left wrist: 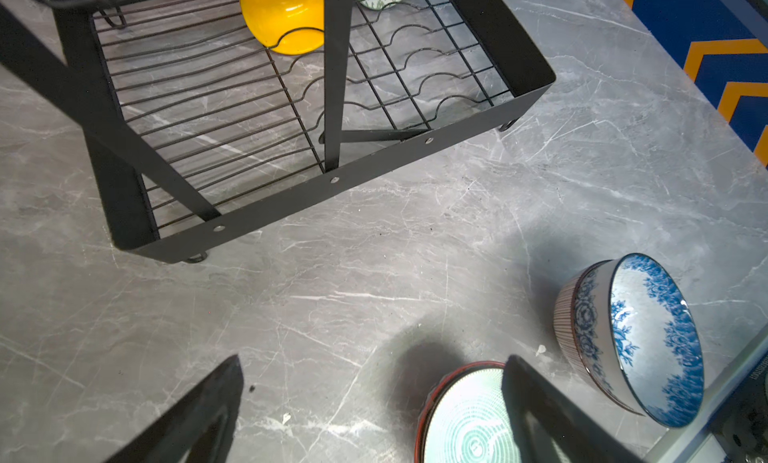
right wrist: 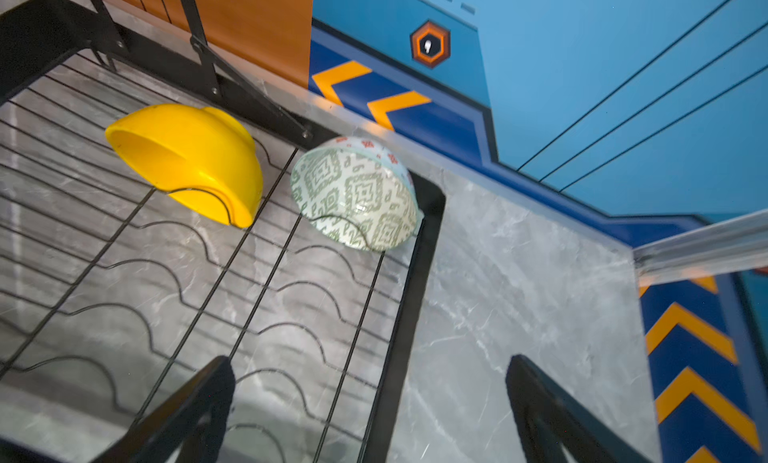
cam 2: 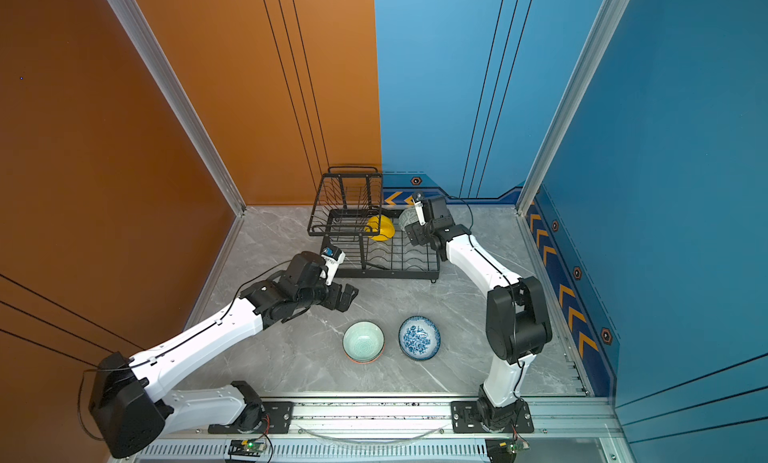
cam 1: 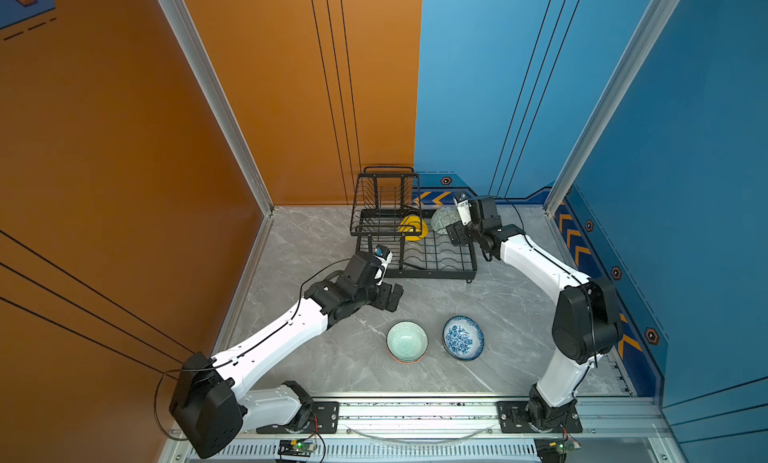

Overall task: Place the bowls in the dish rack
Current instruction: 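Open and lift the right gripper while the left gripper moves toward the pale green bowl, then lower the left gripper onto the red rim of the pale green bowl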

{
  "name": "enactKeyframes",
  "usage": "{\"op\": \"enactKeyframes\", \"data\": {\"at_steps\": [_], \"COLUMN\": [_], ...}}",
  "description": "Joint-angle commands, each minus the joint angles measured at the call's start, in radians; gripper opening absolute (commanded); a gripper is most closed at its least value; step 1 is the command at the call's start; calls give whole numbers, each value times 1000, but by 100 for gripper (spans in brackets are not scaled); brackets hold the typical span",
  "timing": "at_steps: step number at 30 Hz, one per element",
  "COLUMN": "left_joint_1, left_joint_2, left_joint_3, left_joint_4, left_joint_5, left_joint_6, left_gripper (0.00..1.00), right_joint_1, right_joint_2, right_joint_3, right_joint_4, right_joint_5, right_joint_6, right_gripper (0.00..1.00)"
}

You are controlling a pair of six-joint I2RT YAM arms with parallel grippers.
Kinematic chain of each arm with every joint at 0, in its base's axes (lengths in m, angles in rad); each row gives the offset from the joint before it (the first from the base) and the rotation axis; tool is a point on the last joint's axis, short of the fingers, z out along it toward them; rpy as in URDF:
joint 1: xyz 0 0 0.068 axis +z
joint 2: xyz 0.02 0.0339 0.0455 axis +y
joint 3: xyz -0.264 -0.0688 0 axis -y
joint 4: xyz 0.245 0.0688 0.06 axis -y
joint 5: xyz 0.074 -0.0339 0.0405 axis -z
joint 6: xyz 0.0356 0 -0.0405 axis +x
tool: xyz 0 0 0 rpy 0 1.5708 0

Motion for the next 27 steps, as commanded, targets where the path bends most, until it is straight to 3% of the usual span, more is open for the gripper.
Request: {"op": "enactKeyframes", "data": {"at_steps": [1, 7, 17, 23, 27], "left_joint_1": [-11, -41, -120, -163, -187], "left_joint_2": [-27, -40, -51, -24, 18], "left_joint_3": [-22, -59, -137, -144, -123], "left_joint_4": [-48, -106, -190, -220, -222], "left_joint_5": [-13, -12, 35, 22, 10], "left_joint_6": [-26, -67, -197, -302, -336], "left_gripper": [98, 98, 100, 90, 77], "right_joint_1": [-11, -20, -17, -17, -15], "right_joint_2": [-40, -110, -145, -121, -112], "right_joint_3": [21, -51, -100, -95, -96], "right_joint_4": [-177, -203, -226, -229, -232], "right_joint_5": [-105, -195, -183, -170, -168], "right_joint_6": [157, 244, 235, 226, 226], "right_gripper": [100, 100, 100, 100, 100]}}
